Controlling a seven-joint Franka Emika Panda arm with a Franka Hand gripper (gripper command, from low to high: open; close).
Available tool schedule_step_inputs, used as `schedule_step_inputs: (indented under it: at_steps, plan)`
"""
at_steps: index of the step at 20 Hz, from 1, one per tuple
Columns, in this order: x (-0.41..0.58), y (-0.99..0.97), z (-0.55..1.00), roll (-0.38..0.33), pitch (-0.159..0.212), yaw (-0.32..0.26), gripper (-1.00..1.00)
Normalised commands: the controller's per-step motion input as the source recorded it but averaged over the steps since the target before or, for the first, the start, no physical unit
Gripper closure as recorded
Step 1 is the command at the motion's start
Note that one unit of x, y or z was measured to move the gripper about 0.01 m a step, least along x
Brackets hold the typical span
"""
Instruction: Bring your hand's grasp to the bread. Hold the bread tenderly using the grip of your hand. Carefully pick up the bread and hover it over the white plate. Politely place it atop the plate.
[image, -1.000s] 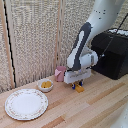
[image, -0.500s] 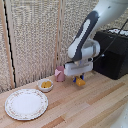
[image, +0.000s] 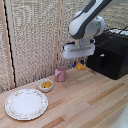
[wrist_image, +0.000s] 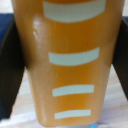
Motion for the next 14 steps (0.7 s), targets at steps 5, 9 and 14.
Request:
schedule_step_inputs:
  at_steps: [5,9,14]
  plan:
    - [0.025,0.91,0.46,0.003,0.011,0.000,1.00]
    - [0.060,0.96,0.19,0.000,0.000,0.000,1.00]
    - [0.307,0.96,-0.10,0.000,0.035,0.000,1.00]
